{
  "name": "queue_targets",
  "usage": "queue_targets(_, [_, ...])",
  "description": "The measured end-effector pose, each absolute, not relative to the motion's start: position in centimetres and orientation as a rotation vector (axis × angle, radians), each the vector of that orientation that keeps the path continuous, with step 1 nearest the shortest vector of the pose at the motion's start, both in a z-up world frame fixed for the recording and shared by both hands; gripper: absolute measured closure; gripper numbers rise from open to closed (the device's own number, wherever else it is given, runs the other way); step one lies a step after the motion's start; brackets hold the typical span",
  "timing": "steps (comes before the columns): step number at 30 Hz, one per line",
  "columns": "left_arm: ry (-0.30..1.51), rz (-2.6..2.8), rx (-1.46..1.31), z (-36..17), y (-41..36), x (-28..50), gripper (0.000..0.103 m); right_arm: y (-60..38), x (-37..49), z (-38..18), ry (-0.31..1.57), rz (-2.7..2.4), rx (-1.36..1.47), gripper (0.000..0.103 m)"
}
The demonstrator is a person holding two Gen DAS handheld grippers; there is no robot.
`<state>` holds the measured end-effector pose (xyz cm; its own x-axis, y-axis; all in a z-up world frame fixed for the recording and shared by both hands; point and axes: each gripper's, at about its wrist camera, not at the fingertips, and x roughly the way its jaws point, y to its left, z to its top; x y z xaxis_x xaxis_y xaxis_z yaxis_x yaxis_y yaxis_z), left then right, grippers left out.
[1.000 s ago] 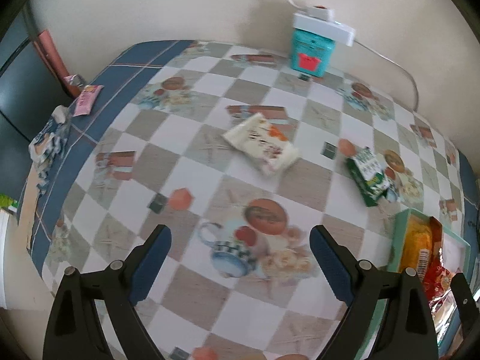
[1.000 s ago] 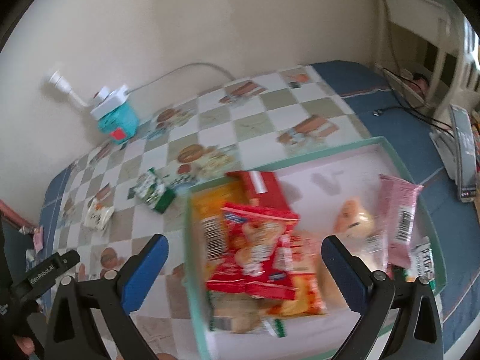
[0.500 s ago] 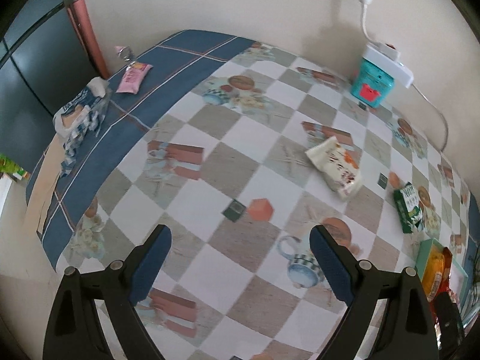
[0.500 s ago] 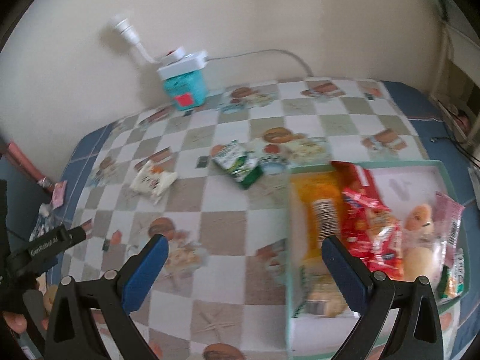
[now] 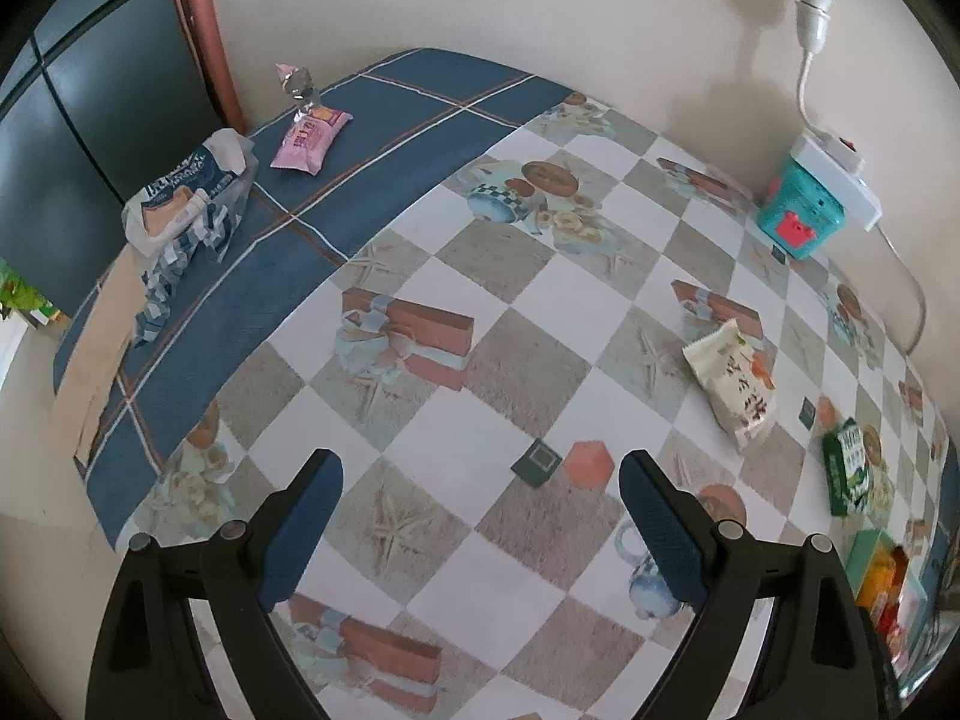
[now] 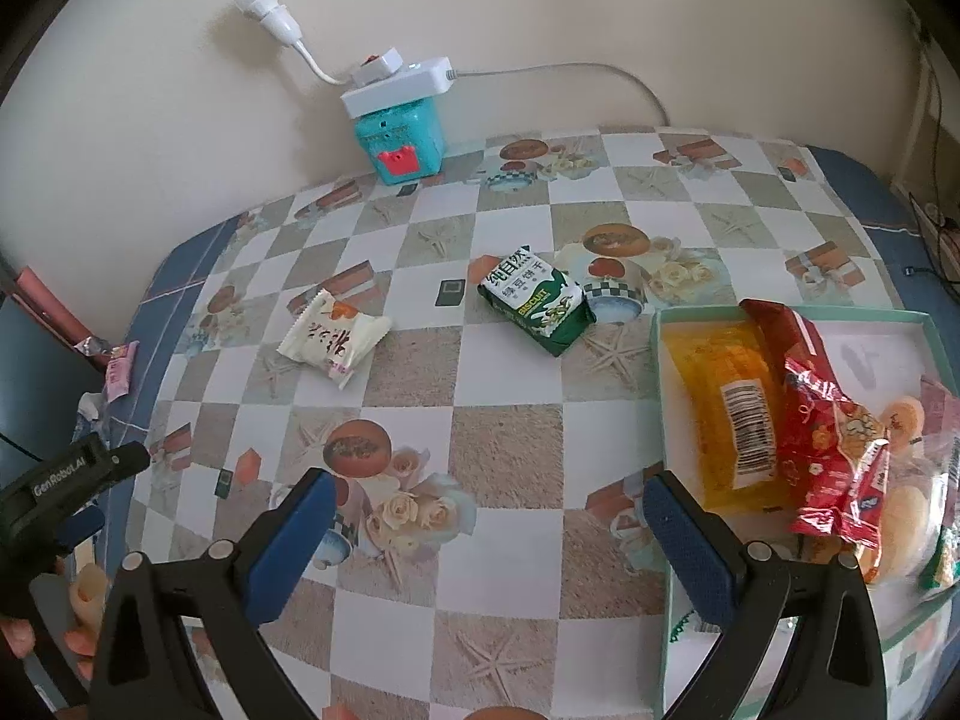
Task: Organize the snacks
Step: 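Withdraw both tools from the tray toward the white and green packets, then grasp the white cracker packet with the left tool while the right grasps the green biscuit box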
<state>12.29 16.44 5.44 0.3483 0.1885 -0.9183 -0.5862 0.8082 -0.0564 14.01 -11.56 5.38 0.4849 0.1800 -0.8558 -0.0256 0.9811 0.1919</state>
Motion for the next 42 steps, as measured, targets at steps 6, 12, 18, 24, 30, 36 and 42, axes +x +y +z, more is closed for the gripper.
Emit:
queue_targets(6, [1.116,0.476,-0.428,4.3,16.1,13.8,0.009,-11.3,15.0,4.6,1.069,0.107,0.158,0.0])
queue_targets(12, [1.135,0.453,-0.429,2.8,15.5,15.2,0.009,-11.1,16.7,3.8,1.087,0.12,0.183,0.0])
queue_targets(18, [1.123,0.386,-0.433,2.6,14.6,16.8,0.009,-11.7,20.1,4.5,1.083,0.135,0.229,0.0])
queue_targets(24, [1.097,0.243,-0.414,2.8,12.2,19.6,0.009,-13.0,24.6,5.5,1.1,0.116,0.208,0.0])
queue_targets(30, [1.158,0.138,-0.39,2.1,9.5,23.2,0.009,-12.6,27.6,3.5,1.197,0.112,0.075,0.0])
queue_targets(36, [1.185,0.179,-0.45,0.9,9.4,25.9,0.009,-12.5,28.7,1.5,1.255,0.127,0.011,0.004])
queue_targets(42, [1.24,0.227,-0.385,-0.3,8.0,28.2,0.009,-11.4,29.6,0.3,1.275,0.136,-0.086,0.004])
